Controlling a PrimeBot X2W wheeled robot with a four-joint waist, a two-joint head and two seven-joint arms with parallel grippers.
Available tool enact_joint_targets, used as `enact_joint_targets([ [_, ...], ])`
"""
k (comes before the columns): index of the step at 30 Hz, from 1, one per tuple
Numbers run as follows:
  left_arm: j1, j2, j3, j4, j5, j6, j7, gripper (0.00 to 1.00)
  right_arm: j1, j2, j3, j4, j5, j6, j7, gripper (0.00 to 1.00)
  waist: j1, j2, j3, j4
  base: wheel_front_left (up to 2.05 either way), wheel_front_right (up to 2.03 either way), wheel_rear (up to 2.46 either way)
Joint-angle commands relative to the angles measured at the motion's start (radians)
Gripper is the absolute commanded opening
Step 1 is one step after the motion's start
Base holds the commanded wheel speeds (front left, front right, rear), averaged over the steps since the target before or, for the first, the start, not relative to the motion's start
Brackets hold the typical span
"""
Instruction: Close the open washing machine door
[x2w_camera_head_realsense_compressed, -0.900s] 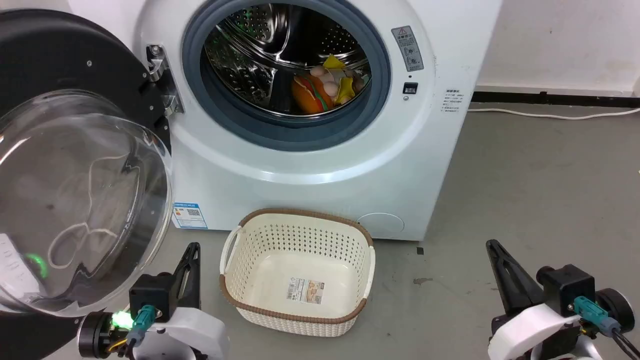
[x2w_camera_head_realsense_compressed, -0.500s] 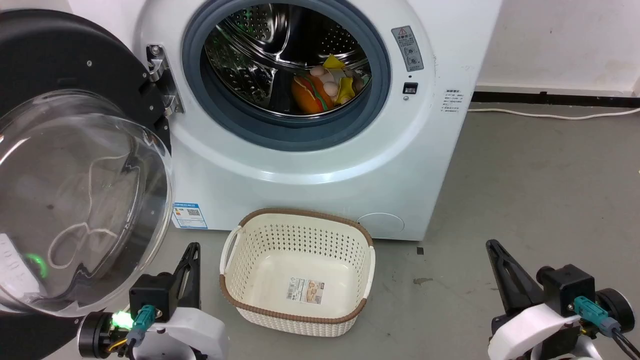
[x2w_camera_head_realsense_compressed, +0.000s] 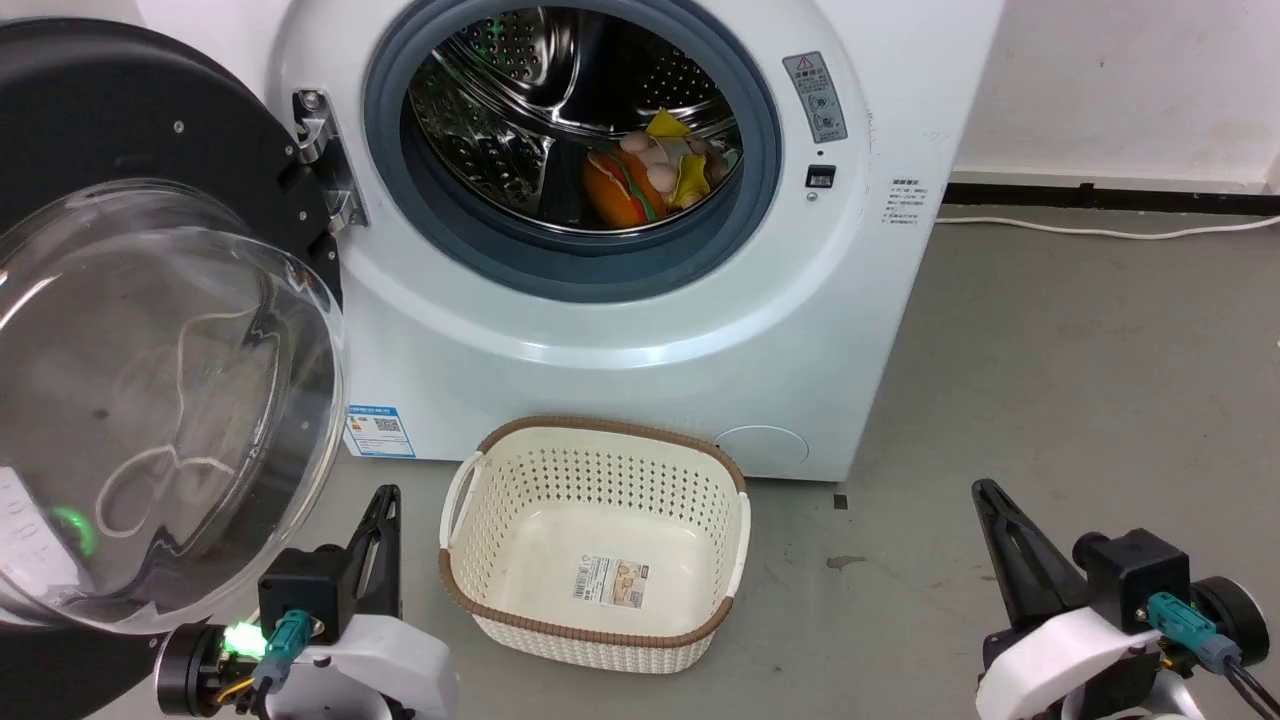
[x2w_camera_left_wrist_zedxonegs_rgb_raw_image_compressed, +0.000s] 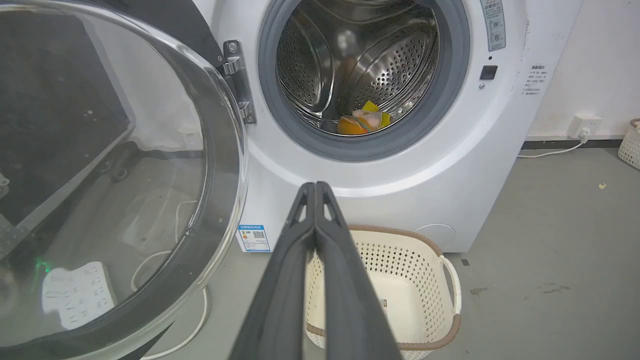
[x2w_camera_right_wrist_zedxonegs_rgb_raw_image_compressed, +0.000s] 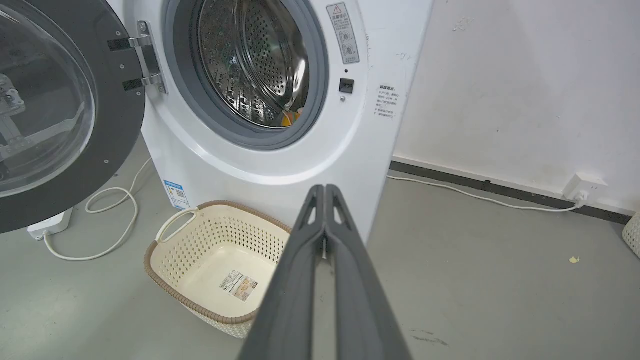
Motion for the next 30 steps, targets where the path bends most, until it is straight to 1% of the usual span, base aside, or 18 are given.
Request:
enact_joint_targets([
  [1,0.014,-0.001,0.002,-0.004,0.003,0.003,0.000,0.00,0.019,0.004,0.000,-0.005,-0.007,0.001,0.001,0.00,0.0000,0.0000,0.000,0.000,0.00,0.00,0.00],
  [30,0.014,-0.001,0.002,-0.004,0.003,0.003,0.000,0.00,0.019,0.004,0.000,-0.005,-0.007,0.001,0.001,0.00,0.0000,0.0000,0.000,0.000,0.00,0.00,0.00],
])
